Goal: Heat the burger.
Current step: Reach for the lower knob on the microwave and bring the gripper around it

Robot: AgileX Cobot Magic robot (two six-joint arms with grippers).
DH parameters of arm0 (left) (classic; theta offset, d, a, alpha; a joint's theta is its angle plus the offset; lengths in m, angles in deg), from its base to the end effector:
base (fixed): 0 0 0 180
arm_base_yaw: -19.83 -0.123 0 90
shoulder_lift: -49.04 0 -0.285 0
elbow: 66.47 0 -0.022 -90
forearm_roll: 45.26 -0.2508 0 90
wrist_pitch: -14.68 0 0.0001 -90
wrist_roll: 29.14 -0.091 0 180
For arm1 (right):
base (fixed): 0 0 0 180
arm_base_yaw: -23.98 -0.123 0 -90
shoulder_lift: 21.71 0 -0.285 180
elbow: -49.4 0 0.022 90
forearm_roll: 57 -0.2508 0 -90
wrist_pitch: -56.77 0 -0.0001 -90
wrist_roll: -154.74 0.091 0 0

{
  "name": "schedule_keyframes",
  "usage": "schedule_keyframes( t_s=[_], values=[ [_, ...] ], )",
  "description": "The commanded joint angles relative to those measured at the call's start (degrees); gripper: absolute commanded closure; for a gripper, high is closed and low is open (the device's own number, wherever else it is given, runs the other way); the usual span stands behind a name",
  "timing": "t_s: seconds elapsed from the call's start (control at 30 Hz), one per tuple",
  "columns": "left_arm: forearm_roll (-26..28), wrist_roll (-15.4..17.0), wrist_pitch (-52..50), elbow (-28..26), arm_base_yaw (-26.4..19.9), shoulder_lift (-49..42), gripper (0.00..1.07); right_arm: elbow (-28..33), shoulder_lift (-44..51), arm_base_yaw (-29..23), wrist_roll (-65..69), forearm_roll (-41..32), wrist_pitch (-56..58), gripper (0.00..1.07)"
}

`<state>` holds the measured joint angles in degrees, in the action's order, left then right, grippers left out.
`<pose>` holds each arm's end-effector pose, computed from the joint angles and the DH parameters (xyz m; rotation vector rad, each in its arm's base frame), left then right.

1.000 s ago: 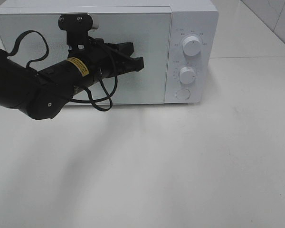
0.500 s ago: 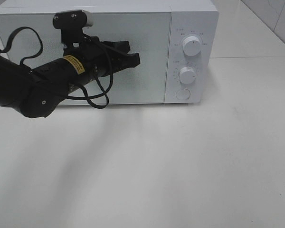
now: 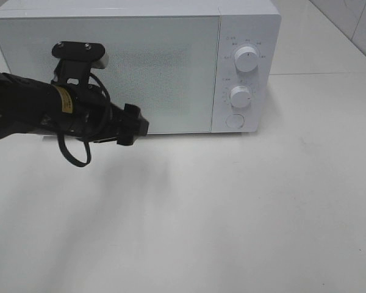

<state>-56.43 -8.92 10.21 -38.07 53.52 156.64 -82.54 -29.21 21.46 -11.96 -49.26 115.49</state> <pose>0.2856 -0.1920 0.1690 0.5043 2.2750 -0.3981 -0.0052 -0.0107 0.2833 0.1911 1.9784 0.0182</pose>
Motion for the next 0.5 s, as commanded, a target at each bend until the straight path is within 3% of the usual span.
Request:
schedule_keyframes(
  t_s=[0.03, 0.07, 0.17, 0.5],
  values=[
    [0.34, 0.74, 9.74, -0.06, 0.06, -2.41, 0.24, 0.00, 1.43, 0.29, 0.23, 0.17, -0.86, 0.32],
    [1.03, 0.74, 17.53, -0.06, 0.06, -3.95, 0.24, 0.00, 1.43, 0.29, 0.23, 0.17, -0.86, 0.32],
    [1.49, 0.74, 26.76, -0.06, 0.06, -6.25, 0.24, 0.00, 1.43, 0.29, 0.23, 0.17, -0.86, 0.32],
    [3.27, 0.69, 43.60, -0.06, 0.06, -17.25, 0.24, 0.00, 1.43, 0.29, 0.23, 0.17, -0.86, 0.32]
  ],
)
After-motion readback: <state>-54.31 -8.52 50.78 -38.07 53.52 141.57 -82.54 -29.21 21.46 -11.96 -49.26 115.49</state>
